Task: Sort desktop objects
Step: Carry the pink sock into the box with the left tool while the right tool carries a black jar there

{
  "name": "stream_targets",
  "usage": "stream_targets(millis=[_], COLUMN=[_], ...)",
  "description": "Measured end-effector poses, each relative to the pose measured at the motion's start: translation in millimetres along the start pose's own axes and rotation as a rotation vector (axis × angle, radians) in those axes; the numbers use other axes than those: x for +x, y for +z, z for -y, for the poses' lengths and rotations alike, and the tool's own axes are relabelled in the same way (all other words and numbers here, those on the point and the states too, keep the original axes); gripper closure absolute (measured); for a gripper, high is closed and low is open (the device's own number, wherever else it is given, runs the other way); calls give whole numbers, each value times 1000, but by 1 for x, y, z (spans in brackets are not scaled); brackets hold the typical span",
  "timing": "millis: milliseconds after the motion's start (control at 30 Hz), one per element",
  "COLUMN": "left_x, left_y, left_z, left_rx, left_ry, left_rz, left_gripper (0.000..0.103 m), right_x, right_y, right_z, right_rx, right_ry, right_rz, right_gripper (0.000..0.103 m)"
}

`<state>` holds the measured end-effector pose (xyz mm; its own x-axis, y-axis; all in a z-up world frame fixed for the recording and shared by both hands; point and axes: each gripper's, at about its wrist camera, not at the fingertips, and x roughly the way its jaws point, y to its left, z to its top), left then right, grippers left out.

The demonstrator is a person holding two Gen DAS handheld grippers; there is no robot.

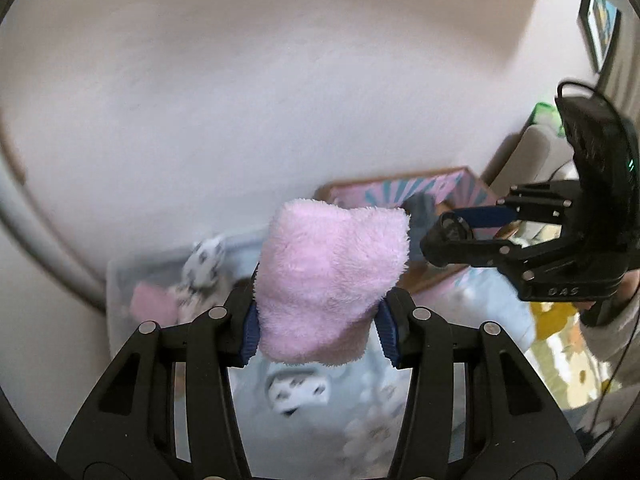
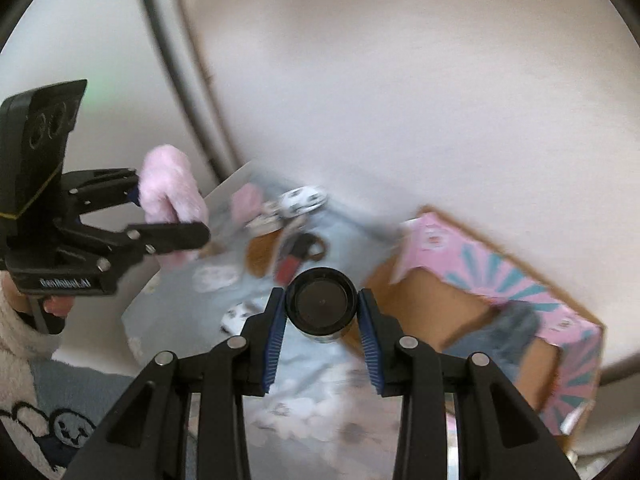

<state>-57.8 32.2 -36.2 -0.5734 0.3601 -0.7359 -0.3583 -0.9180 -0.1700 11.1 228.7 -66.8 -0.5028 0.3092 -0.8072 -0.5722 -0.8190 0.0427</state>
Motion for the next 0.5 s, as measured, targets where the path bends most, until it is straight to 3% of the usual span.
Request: stream_targets(millis=[300,500], left_x=[53,93], left_y=[61,72], left_z=[50,81], left_rx=[129,180], left_ry=[-58,-68], left_rz=[-62,-124], left_gripper=[59,59], right_x=[-24,-19], right_y=[-2,-12], right_z=[72,107], right_rx=[139,198], right_ry=[-140,-203], right_rz=[-23,-69], right_gripper=[70,70])
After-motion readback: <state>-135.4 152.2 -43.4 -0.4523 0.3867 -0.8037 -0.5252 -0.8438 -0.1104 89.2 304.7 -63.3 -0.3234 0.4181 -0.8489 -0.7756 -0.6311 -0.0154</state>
